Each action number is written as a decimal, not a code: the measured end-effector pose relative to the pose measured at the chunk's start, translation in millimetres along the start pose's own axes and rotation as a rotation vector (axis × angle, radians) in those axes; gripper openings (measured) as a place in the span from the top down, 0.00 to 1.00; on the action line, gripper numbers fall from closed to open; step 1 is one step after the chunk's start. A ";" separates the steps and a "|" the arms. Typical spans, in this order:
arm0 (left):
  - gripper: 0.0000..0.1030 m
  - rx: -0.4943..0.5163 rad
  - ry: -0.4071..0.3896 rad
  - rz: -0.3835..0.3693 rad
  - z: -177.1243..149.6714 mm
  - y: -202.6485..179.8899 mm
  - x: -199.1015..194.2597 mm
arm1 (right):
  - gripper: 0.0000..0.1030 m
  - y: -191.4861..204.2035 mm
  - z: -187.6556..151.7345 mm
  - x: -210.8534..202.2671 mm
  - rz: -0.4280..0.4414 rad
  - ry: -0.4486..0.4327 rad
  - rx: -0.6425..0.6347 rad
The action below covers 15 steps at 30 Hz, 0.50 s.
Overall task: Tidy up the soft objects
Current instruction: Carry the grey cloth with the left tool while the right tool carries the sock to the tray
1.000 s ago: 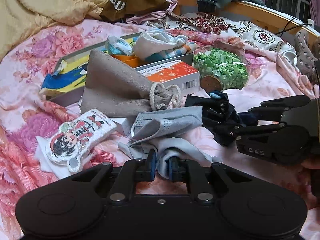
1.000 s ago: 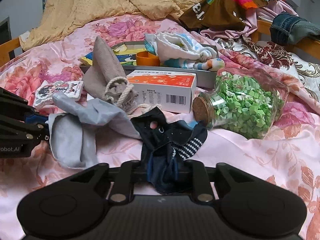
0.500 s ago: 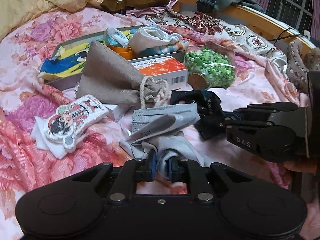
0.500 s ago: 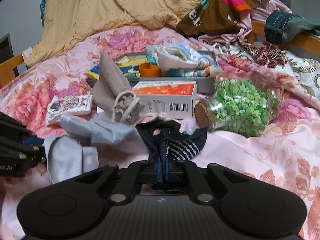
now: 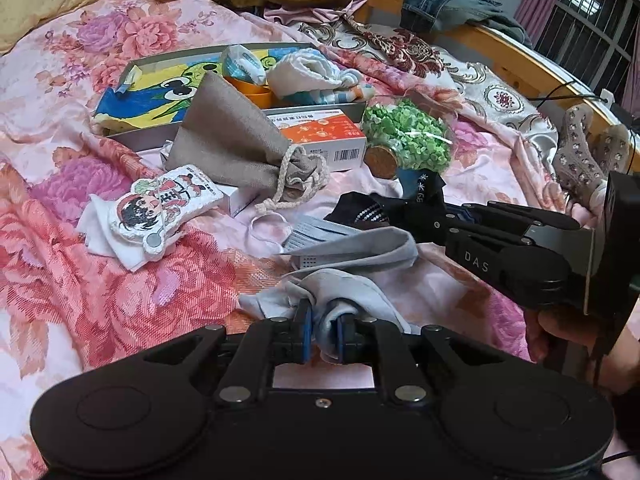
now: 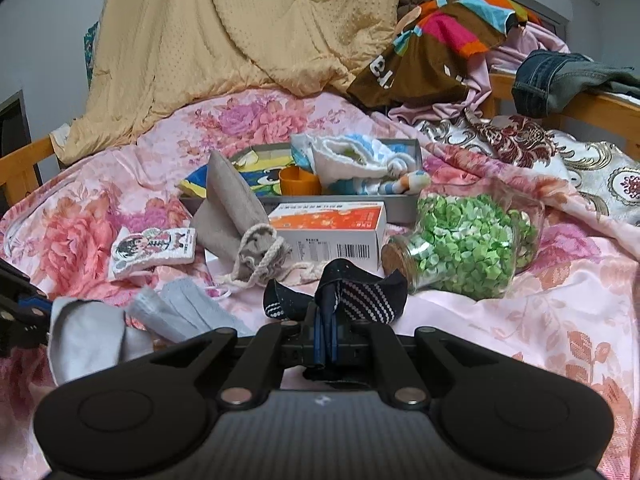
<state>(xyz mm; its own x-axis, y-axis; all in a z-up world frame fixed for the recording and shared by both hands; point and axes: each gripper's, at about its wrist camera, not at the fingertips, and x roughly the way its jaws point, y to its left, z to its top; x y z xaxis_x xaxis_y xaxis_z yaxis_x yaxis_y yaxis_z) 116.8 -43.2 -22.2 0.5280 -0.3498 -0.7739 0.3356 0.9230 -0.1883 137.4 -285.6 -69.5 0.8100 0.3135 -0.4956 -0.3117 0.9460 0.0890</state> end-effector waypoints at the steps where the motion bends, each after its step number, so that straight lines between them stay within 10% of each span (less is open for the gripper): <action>1: 0.88 0.000 -0.004 0.001 0.5 -0.3 -3.7 | 0.95 -0.5 0.6 -2.0 -0.002 -0.008 0.003; 15: 0.88 -0.013 -0.094 -0.001 2.2 7.2 -50.8 | 0.95 -3.0 8.2 -25.8 -0.006 -0.111 0.033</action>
<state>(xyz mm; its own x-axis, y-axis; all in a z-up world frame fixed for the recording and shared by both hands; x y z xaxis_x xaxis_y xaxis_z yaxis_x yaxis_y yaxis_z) 94.1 -19.1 17.1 0.5986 -0.3632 -0.7140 0.3257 0.9246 -0.1973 121.5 -295.8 -49.9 0.8626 0.3132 -0.3973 -0.2914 0.9495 0.1159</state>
